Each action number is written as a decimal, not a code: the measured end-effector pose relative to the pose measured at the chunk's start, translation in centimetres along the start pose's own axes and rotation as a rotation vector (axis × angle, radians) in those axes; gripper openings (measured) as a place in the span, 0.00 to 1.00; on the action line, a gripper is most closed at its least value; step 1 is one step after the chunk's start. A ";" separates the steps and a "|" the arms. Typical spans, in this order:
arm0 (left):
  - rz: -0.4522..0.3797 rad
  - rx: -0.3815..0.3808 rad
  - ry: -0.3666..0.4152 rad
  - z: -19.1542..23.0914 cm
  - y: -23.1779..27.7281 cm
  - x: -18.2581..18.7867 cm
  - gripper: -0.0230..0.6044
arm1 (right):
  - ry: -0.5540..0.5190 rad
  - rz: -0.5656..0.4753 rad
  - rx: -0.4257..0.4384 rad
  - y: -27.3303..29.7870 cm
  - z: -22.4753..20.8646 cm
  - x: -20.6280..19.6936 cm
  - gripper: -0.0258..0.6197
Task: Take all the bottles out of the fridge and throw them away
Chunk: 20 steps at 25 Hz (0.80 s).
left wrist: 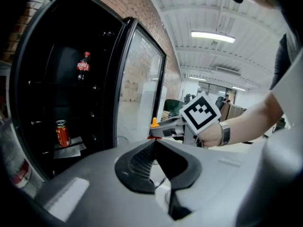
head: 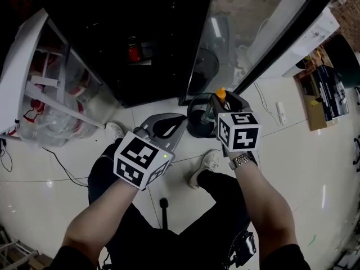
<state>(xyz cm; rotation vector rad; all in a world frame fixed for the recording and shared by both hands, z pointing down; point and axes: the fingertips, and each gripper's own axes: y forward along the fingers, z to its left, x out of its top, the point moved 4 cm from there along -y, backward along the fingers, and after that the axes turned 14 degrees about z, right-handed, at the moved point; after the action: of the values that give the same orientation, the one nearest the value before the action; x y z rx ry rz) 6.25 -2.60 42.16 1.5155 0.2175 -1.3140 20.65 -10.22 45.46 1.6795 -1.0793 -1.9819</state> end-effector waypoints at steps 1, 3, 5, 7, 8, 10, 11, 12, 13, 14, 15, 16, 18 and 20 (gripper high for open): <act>0.011 -0.003 -0.006 0.1 0.6 -0.4 0.04 | 0.008 0.015 0.001 0.8 -0.3 -0.9 0.26; 0.034 -0.010 -0.018 0.5 1.8 -1.3 0.04 | 0.021 0.042 0.006 2.6 -0.8 -2.6 0.26; 0.056 -0.017 -0.029 0.9 3.1 -1.9 0.04 | 0.035 0.060 0.018 4.3 -1.1 -4.1 0.26; 0.075 -0.025 -0.036 1.3 4.4 -2.4 0.04 | 0.058 0.077 0.035 6.0 -1.4 -5.5 0.26; 0.084 -0.028 -0.039 1.5 5.0 -2.6 0.04 | 0.069 0.088 0.040 6.7 -1.4 -6.2 0.26; 0.100 -0.032 -0.042 1.8 6.1 -2.9 0.04 | 0.084 0.110 0.044 8.0 -1.6 -7.6 0.26; 0.106 -0.034 -0.042 2.0 6.7 -3.1 0.04 | 0.091 0.120 0.044 8.7 -1.7 -8.1 0.26; 0.112 -0.035 -0.039 2.2 7.3 -3.2 0.04 | 0.096 0.128 0.044 9.2 -1.9 -8.6 0.26; 0.118 -0.036 -0.034 2.3 7.8 -3.3 0.04 | 0.100 0.136 0.043 9.7 -2.0 -9.0 0.26; 0.125 -0.037 -0.029 2.5 8.4 -3.5 0.04 | 0.102 0.144 0.042 10.2 -2.1 -9.3 0.26; 0.132 -0.039 -0.024 2.6 8.9 -3.6 0.04 | 0.103 0.151 0.041 10.6 -2.1 -9.6 0.26; 0.138 -0.042 -0.022 2.7 9.4 -3.8 0.04 | 0.105 0.158 0.043 11.0 -2.2 -9.9 0.26; 0.148 -0.049 -0.020 2.8 10.4 -4.0 0.04 | 0.109 0.172 0.052 11.8 -2.2 -10.4 0.26; 0.153 -0.056 -0.018 2.9 11.2 -4.1 0.04 | 0.116 0.193 0.062 12.5 -2.2 -11.0 0.26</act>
<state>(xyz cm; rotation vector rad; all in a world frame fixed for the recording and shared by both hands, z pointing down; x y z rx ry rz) 10.82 -7.59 52.44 1.4437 0.1235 -1.1905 22.81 -11.80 62.05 1.6311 -1.2212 -1.7279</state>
